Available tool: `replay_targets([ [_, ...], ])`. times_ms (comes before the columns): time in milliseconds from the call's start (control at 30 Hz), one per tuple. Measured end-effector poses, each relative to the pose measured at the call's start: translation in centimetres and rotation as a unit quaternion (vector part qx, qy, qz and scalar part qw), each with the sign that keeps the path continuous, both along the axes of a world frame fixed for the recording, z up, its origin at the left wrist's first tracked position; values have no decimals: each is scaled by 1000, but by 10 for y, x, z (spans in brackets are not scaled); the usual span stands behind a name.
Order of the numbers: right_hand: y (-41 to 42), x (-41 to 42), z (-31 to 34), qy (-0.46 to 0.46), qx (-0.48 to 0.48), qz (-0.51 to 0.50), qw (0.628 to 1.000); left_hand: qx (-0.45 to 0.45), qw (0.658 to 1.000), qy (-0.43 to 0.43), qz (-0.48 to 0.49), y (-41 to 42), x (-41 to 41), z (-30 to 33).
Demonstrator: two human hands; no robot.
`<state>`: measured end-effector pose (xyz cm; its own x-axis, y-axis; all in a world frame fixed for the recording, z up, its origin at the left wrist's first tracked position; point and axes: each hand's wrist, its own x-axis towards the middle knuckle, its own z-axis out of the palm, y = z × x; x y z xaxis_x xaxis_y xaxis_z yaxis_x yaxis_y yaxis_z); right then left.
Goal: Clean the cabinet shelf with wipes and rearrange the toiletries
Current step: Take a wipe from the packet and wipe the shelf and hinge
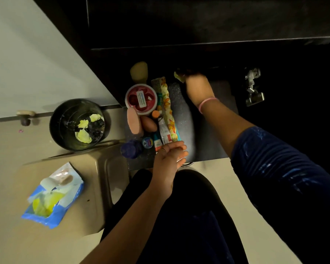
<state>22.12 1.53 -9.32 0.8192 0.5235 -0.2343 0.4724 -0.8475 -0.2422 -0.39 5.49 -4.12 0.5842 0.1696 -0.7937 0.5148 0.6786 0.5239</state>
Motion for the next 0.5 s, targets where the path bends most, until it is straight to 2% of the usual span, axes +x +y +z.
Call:
replay_targets([
  [133,-15,-27,8,-20,-20,62,998,9,1000,11,9,3,-2,-5],
  [200,-34,-56,10,-17,3,49,999,4,1000,13,17,4,0,-3],
  [300,-81,-119,2,-35,43,104,993,-1,1000,9,27,5,4,2],
  [400,-130,-181,7,-7,41,130,991,-7,999,10,40,9,6,5],
  [500,-161,-209,23,113,-76,155,979,-14,998,23,54,10,5,7],
])
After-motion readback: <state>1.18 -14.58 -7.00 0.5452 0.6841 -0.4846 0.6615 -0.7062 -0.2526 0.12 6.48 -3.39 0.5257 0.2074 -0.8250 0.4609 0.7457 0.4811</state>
